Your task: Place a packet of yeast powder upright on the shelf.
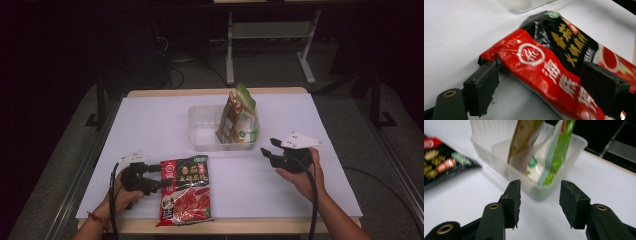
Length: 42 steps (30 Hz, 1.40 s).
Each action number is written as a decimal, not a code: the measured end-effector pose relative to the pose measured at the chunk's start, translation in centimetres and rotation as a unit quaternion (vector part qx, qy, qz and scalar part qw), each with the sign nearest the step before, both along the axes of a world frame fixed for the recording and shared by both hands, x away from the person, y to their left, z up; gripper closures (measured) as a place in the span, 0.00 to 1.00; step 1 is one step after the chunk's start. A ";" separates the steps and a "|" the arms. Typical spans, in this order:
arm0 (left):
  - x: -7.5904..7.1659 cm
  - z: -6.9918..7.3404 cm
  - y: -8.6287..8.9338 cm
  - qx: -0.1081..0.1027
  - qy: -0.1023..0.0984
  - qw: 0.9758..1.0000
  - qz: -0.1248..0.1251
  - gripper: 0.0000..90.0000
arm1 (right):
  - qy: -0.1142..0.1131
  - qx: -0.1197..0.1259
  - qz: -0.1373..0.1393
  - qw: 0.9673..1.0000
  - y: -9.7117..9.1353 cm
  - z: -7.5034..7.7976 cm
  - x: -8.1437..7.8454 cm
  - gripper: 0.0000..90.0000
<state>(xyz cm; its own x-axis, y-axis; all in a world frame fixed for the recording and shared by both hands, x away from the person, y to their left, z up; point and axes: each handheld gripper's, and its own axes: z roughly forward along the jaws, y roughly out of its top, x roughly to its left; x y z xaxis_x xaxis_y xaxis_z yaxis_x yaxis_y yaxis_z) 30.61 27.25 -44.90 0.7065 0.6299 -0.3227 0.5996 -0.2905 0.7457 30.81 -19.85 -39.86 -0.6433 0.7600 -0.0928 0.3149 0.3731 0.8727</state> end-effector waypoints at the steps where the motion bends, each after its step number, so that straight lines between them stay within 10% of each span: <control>1: 0.1 -0.1 -0.2 -0.001 0.000 1.000 0.000 0.17 | 0.003 0.002 0.006 1.000 -0.4 -0.2 -0.2 0.54; 21: 3.1 -0.1 -1.5 0.000 0.054 0.998 0.038 0.15 | 0.030 -0.002 0.031 0.999 -3.6 -3.3 -2.1 0.47; 29: 2.4 0.0 -3.4 0.078 0.011 0.996 0.031 0.09 | 0.053 -0.007 0.065 0.996 -2.5 -3.8 -2.0 0.47; 42: 2.4 0.0 -2.6 0.050 0.012 0.997 0.053 0.57 | 0.073 0.004 0.077 0.994 -2.4 -4.1 -1.7 0.46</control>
